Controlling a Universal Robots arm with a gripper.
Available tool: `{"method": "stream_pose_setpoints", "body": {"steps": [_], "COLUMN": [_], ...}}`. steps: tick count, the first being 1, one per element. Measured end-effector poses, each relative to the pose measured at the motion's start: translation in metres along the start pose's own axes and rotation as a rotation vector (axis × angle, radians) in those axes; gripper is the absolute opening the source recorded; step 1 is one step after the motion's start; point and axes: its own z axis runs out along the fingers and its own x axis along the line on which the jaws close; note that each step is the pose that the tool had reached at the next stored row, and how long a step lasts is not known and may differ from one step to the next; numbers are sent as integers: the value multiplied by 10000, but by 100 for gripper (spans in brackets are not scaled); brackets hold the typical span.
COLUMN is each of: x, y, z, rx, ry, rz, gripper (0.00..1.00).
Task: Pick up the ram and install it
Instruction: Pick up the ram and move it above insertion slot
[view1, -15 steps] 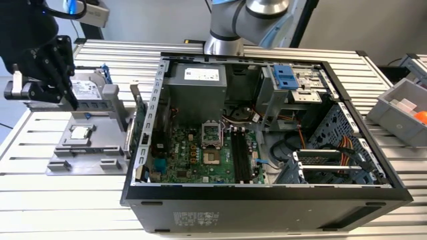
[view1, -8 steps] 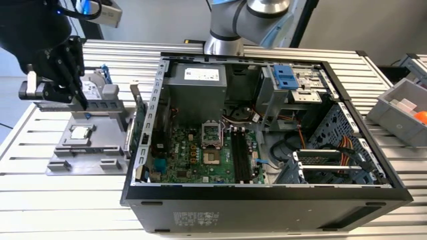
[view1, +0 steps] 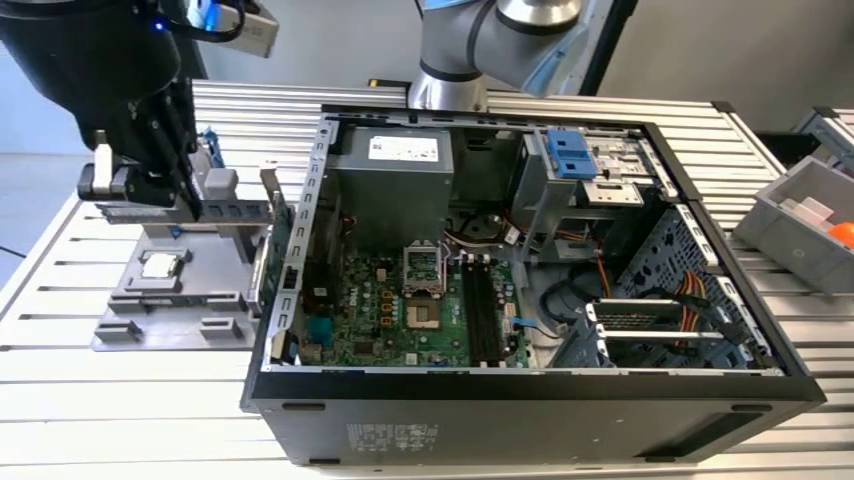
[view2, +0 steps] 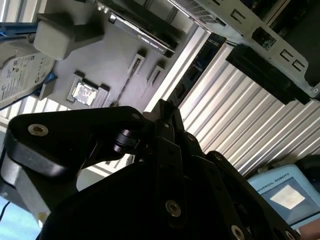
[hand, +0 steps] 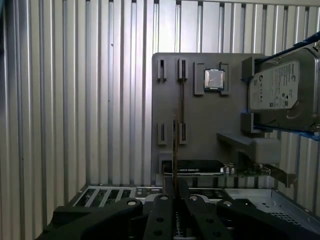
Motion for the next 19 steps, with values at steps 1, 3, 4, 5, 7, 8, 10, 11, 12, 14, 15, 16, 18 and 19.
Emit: {"method": "stream_pose_setpoints", "body": {"steps": [1, 3, 4, 5, 7, 8, 10, 11, 12, 14, 15, 16, 18, 19], "x": [0, 0, 0, 0, 1, 1, 1, 1, 1, 2, 2, 2, 2, 2], "y": [-26, -79, -107, -135, -183, -207, -258, -283, -310, -365, -389, -416, -467, -492], "z": [-1, 0, -1, -1, 0, -1, -1, -1, -1, -1, -1, -2, -1, -1], "rx": [-1, -2, -2, -3, -2, -3, -2, -3, -3, -4, -3, -5, -4, -4], "ry": [0, 0, 0, 1, -1, 0, 0, 1, 0, 1, 0, 2, 0, 0], "rz": [0, 0, 0, 0, 0, 0, 0, 1, 1, 0, 0, 0, 0, 0], "gripper": [0, 0, 0, 0, 0, 0, 0, 0, 0, 0, 0, 0, 0, 0]}}
